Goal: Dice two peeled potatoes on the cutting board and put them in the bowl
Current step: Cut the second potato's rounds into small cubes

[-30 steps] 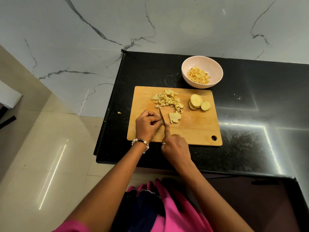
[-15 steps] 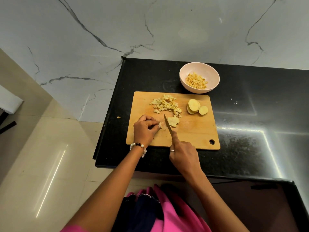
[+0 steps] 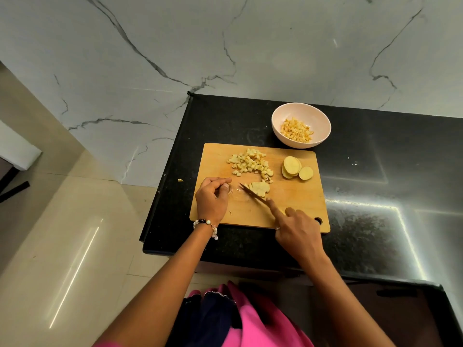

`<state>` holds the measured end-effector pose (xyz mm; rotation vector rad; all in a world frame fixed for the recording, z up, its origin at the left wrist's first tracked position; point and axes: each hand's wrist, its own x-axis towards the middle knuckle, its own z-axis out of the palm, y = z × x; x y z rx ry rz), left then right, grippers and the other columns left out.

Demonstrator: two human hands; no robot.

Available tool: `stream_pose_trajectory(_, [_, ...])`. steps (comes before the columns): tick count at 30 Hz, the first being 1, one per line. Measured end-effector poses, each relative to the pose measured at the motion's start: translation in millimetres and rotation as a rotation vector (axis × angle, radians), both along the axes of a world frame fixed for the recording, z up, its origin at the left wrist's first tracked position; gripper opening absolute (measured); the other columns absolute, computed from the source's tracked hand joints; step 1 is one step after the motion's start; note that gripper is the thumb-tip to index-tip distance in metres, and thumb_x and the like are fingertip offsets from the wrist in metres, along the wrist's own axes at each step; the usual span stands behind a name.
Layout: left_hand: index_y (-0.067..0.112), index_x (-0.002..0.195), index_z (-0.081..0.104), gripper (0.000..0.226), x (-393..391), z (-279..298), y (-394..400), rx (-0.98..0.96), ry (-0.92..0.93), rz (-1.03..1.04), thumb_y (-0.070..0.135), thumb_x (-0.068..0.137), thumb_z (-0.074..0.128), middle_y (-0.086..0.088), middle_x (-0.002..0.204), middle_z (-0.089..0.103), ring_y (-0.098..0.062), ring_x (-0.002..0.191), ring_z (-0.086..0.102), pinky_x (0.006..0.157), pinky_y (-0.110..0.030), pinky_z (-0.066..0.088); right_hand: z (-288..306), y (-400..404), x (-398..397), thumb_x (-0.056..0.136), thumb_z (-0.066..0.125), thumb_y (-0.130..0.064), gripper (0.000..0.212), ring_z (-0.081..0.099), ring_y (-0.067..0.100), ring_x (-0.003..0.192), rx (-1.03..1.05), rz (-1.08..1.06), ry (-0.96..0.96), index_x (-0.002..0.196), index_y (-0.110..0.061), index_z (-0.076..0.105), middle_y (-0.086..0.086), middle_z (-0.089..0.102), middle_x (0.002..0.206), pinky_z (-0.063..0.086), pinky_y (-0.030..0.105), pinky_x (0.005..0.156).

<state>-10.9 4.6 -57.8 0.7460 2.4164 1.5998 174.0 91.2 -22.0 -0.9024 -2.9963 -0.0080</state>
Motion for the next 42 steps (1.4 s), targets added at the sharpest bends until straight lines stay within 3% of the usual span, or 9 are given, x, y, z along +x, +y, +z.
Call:
stream_pose_trajectory(4, [0.012,0.096,0.075,0.017,3,0,2,-0.007,0.02,-0.001,0.006,0.086,0.062,0.0,0.096,0.063,-0.007,0.085,0.059,0.067,-0.003,0.043,5,30,-11,0.094,0.042,-0.029,0.059,0.049,0.021,0.072,-0.006,-0.022,-0.028,0.148,-0.038,0.022,0.006,0.058,0.094,0.029,0.028,0.052])
stream_pose_trajectory(9, [0.012,0.095,0.075,0.016,4,-2,2,-0.034,0.05,-0.016,0.007,0.085,0.064,0.002,0.095,0.062,-0.006,0.084,0.057,0.068,-0.003,0.042,6,50,-29,0.096,0.036,-0.029,0.056,0.052,0.02,0.082,-0.012,-0.066,-0.055,0.147,-0.043,0.016,0.003,0.056,0.097,0.035,0.03,0.056])
stream_pose_trajectory(16, [0.012,0.097,0.075,0.017,4,-1,3,-0.044,0.057,-0.008,0.007,0.086,0.063,0.001,0.095,0.062,-0.002,0.082,0.056,0.066,-0.002,0.042,5,58,4,0.089,0.041,-0.017,0.053,0.049,0.024,0.071,-0.17,0.051,0.14,0.137,-0.039,0.046,0.002,0.057,0.075,0.04,0.035,0.051])
stream_pose_trajectory(19, [0.013,0.1,0.074,0.018,6,0,4,-0.051,0.087,-0.017,0.009,0.086,0.064,0.001,0.095,0.061,-0.006,0.08,0.056,0.064,-0.001,0.041,0,57,24,0.081,0.037,-0.017,0.059,0.048,0.022,0.075,-0.138,0.138,0.067,0.135,-0.038,0.049,0.0,0.059,0.083,0.039,0.034,0.05])
stream_pose_trajectory(22, [0.014,0.1,0.074,0.018,8,0,5,-0.087,0.13,-0.019,0.009,0.085,0.065,0.001,0.094,0.06,-0.007,0.08,0.055,0.064,0.0,0.039,-8,60,29,0.082,0.051,-0.01,0.06,0.05,0.025,0.084,-0.134,0.109,0.053,0.135,-0.037,0.05,0.004,0.057,0.096,0.042,0.033,0.052])
stream_pose_trajectory(27, [0.014,0.099,0.075,0.019,9,1,6,-0.121,0.146,-0.027,0.008,0.084,0.065,0.001,0.094,0.059,-0.006,0.081,0.053,0.067,0.001,0.038,-17,66,16,0.08,0.062,-0.008,0.059,0.051,0.029,0.086,-0.052,-0.017,0.136,0.133,-0.032,0.054,0.009,0.056,0.098,0.041,0.034,0.055])
stream_pose_trajectory(33, [0.014,0.098,0.075,0.018,9,-1,6,-0.145,0.148,-0.034,0.008,0.084,0.065,0.001,0.095,0.058,-0.007,0.082,0.053,0.066,-0.001,0.038,-17,65,8,0.083,0.06,-0.007,0.054,0.051,0.03,0.084,-0.051,-0.124,0.175,0.131,-0.032,0.056,0.01,0.056,0.097,0.032,0.032,0.055])
stream_pose_trajectory(37, [0.012,0.1,0.075,0.018,9,1,8,-0.147,0.115,-0.02,0.01,0.085,0.064,0.0,0.094,0.059,-0.006,0.078,0.052,0.066,-0.005,0.042,-12,69,16,0.089,0.05,-0.009,0.05,0.048,0.024,0.089,-0.231,-0.197,0.222,0.13,-0.036,0.055,0.002,0.053,0.098,0.045,0.036,0.06])
stream_pose_trajectory(42, [0.014,0.108,0.071,0.021,14,21,38,-0.169,0.066,0.035,0.014,0.089,0.061,-0.005,0.101,0.062,-0.01,0.082,0.053,0.075,-0.02,0.044,-7,78,29,0.09,0.052,-0.002,0.044,0.052,0.02,0.088,-0.543,-0.306,0.479,0.126,-0.026,0.06,0.0,0.057,0.095,0.047,0.037,0.07])
